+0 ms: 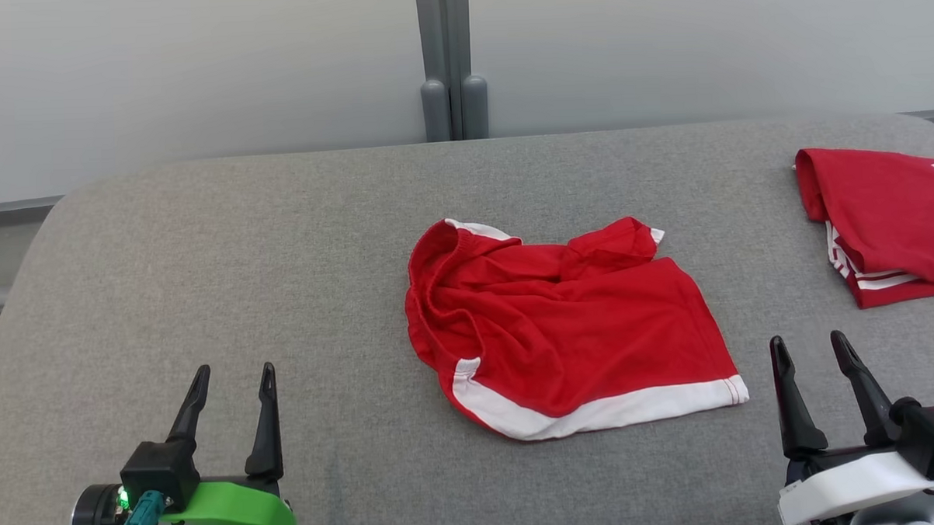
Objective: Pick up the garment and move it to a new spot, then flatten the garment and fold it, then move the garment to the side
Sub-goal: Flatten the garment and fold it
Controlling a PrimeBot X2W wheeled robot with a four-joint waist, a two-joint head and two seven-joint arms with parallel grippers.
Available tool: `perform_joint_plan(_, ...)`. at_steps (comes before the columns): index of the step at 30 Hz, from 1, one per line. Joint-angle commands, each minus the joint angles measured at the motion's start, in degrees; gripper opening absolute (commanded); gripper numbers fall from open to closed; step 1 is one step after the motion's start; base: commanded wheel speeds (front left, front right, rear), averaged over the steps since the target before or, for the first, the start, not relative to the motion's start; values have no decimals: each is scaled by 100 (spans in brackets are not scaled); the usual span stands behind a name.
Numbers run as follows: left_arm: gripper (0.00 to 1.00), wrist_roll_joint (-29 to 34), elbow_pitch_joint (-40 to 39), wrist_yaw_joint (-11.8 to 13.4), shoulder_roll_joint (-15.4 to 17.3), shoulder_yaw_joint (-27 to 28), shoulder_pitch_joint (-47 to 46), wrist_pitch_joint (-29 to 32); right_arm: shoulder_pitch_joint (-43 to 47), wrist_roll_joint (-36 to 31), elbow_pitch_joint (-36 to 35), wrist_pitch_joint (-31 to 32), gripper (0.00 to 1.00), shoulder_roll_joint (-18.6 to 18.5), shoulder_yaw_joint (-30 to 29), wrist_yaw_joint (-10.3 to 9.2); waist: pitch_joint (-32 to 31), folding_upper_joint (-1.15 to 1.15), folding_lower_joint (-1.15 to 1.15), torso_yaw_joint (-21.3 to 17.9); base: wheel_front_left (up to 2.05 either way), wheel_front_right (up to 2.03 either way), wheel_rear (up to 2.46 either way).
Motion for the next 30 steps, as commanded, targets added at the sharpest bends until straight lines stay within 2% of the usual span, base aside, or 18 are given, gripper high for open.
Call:
perform_joint_plan(1,100,-7,-10,-9,34,29,79,0,119,-29,-66,-23,100,29,-25,-12,-45,0,0,-45,0,0,0)
perform_joint_plan(12,100,56,-29,-10,55,52,196,0,395,-83,-151,-23,100,167,-11,-12,-110,0,0,-10,0,0,0)
perform_joint_plan(30,100,45,-10,-11,65,66,201,0,333,-100,-32,-23,100,168,40,-12,-74,0,0,44,0,0,0)
